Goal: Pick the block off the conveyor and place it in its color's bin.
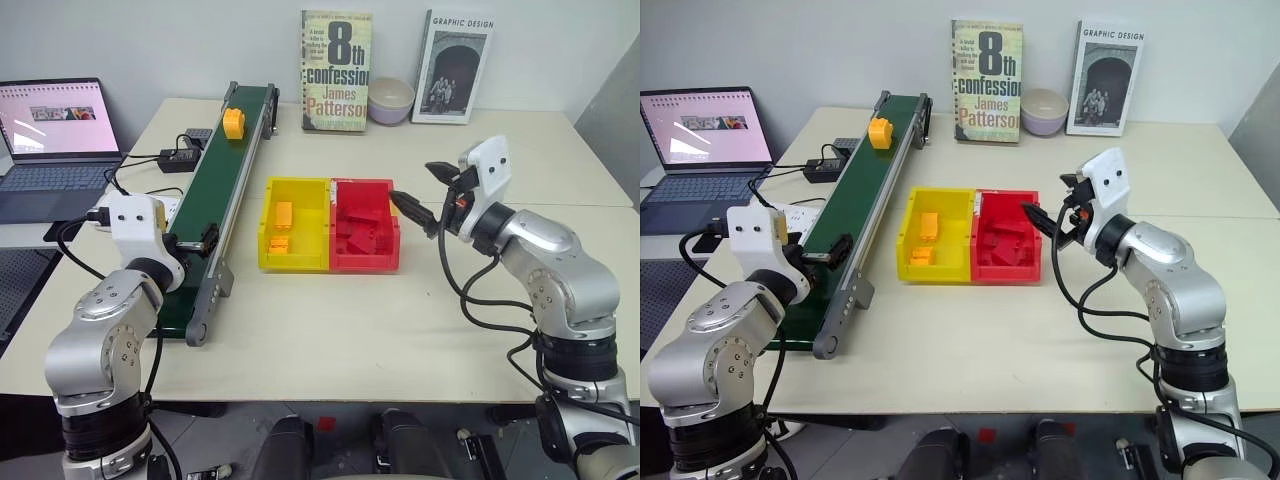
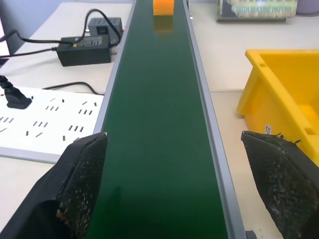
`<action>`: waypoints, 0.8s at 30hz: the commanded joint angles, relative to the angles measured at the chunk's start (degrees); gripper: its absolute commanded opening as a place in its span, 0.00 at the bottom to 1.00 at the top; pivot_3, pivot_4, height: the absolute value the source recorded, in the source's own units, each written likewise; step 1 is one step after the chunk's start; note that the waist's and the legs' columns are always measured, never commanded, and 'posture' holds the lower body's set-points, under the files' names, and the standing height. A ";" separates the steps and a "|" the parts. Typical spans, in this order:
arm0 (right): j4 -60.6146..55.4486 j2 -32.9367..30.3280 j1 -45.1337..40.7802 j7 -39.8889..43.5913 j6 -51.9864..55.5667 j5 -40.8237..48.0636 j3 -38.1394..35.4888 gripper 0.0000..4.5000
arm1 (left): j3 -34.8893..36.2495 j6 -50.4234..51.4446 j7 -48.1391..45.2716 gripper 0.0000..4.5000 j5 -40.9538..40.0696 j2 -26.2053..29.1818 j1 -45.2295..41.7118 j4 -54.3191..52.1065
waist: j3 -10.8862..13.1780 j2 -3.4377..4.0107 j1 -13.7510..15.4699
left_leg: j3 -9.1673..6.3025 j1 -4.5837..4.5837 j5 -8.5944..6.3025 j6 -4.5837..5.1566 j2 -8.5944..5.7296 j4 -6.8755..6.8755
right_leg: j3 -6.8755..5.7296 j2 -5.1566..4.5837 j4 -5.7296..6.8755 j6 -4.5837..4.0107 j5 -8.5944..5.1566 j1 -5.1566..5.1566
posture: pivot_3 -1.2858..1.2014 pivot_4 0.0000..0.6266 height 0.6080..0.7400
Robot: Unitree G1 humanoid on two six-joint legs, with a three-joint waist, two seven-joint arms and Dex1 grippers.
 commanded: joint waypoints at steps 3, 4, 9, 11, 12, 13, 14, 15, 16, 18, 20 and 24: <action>1.65 0.52 -6.02 11.95 -1.40 8.88 0.95 1.00 | -0.46 -8.35 2.22 0.99 2.19 -2.73 -2.23 2.45 | 0.00 0.01 -0.01 | -0.01 0.01 0.00 0.00 0.01 0.00 | -0.01 0.00 0.00 0.00 0.00 0.03 | 0.52 0.24 1.00; 1.69 0.89 -6.74 12.71 -0.87 10.12 0.95 1.00 | -0.89 -8.97 2.15 0.99 2.55 -2.72 -2.42 2.72 | 0.00 0.01 -0.03 | 0.04 0.03 0.00 0.00 -0.01 0.01 | 0.00 0.00 0.02 0.00 0.00 0.01 | 0.52 0.24 1.00; -0.29 1.45 -7.29 14.41 0.52 13.71 1.95 1.00 | -2.49 -11.14 1.71 0.99 3.81 -2.11 -3.93 5.17 | 0.00 0.00 0.13 | -0.04 0.00 0.00 0.00 0.01 0.01 | -0.02 -0.01 0.01 -0.01 0.00 0.02 | 0.52 0.24 1.00; -1.21 1.31 -7.00 14.12 1.06 14.36 2.23 1.00 | -3.08 -11.27 1.19 0.99 4.06 -1.56 -4.49 5.99 | 0.00 0.00 0.15 | -0.06 -0.04 0.00 0.00 -0.01 0.01 | -0.04 -0.03 0.01 -0.01 0.01 0.00 | 0.52 0.24 1.00; -1.59 1.23 -6.97 13.86 1.39 14.71 2.34 1.00 | -3.33 -11.23 0.83 0.99 4.05 -1.33 -4.72 6.32 | 0.00 0.00 0.14 | -0.04 -0.04 0.00 0.00 -0.01 0.01 | -0.03 -0.06 0.00 -0.01 0.01 0.00 | 0.52 0.24 1.00; -1.95 1.16 -6.93 13.65 1.62 14.94 2.45 1.00 | -3.59 -11.21 0.47 0.99 4.03 -1.05 -4.85 6.58 | 0.00 0.00 0.14 | -0.04 -0.04 0.00 0.00 -0.02 0.00 | -0.02 -0.07 0.00 -0.01 0.01 0.00 | 0.52 0.24 1.00; -2.26 1.11 -6.88 13.49 1.80 15.09 2.54 1.00 | -3.79 -11.31 0.28 0.99 4.02 -0.90 -4.93 6.85 | 0.00 0.00 0.13 | -0.04 -0.05 0.00 0.00 -0.02 0.00 | -0.02 -0.08 -0.02 -0.01 0.01 0.00 | 0.52 0.24 1.00; -2.52 1.03 -6.81 13.40 1.86 15.11 2.68 1.00 | -3.96 -11.47 0.26 0.99 4.06 -0.86 -4.99 7.22 | 0.00 0.00 0.12 | -0.04 -0.04 0.00 0.00 -0.02 0.00 | -0.02 -0.08 -0.01 -0.01 0.01 0.00 | 0.52 0.24 1.00; -2.85 0.85 -6.66 13.37 1.77 14.85 2.93 1.00 | -4.30 -11.61 0.14 0.99 4.15 -0.91 -5.14 7.92 | 0.00 0.00 0.11 | -0.04 -0.04 0.00 0.00 -0.02 0.00 | -0.02 -0.09 -0.01 -0.01 0.01 0.00 | 0.52 0.24 1.00; -3.28 0.63 -6.46 13.26 1.66 14.44 3.20 1.00 | -4.81 -11.75 -0.15 0.99 4.28 -1.02 -5.39 8.91 | 0.00 0.00 0.13 | -0.05 -0.04 0.00 0.00 -0.01 0.00 | -0.03 -0.09 -0.01 -0.01 0.01 -0.01 | 0.52 0.24 1.00; -3.73 0.30 -6.08 12.60 1.46 13.66 3.43 1.00 | -5.66 -12.18 -0.33 0.99 4.72 -1.04 -5.97 10.26 | 0.00 0.00 0.10 | -0.06 -0.03 0.00 0.00 0.01 0.00 | -0.03 -0.09 0.00 -0.01 0.01 0.00 | 0.52 0.24 1.00; -5.11 0.25 -5.27 10.72 1.88 13.77 3.20 1.00 | -6.74 -13.37 -0.65 0.99 5.49 -0.76 -8.43 13.85 | 0.00 0.00 0.14 | -0.08 -0.04 0.00 0.00 0.01 0.00 | -0.05 -0.09 0.01 -0.01 0.01 -0.01 | 0.52 0.24 1.00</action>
